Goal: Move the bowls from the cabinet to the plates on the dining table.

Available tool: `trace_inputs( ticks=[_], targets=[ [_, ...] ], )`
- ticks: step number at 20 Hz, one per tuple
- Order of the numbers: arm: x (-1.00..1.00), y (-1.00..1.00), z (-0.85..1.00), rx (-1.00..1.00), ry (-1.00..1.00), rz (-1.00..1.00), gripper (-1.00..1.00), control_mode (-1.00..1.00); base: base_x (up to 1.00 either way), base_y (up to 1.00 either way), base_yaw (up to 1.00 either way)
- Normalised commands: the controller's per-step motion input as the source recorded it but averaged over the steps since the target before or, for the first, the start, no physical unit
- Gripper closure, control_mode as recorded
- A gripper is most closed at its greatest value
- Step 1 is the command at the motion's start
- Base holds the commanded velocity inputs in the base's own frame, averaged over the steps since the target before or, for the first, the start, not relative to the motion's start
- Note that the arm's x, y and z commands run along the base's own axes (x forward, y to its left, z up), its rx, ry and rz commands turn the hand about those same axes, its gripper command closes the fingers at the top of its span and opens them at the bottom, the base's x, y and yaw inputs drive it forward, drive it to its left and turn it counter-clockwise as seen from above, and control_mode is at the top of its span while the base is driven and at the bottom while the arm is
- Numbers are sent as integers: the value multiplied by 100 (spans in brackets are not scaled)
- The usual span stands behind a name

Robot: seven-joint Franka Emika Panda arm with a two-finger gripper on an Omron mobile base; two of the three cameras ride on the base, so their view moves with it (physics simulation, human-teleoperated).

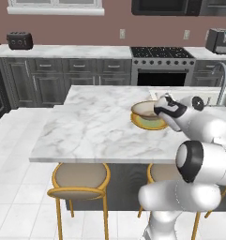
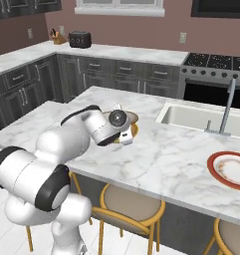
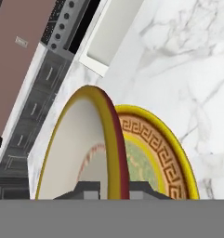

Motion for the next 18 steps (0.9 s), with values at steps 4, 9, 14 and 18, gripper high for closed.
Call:
trace_inputs(
  ticks=[4, 9, 14, 18],
  targets=[
    [36, 0, -21, 0, 0, 0, 100, -100, 0, 0, 0],
    [19, -4, -26, 0, 0, 0, 100, -100, 0, 0, 0],
    [22, 0, -25, 0, 0, 0, 100, -100, 0, 0, 0],
    [18, 0, -15, 0, 0, 0, 100, -100, 0, 0, 0]
  ],
)
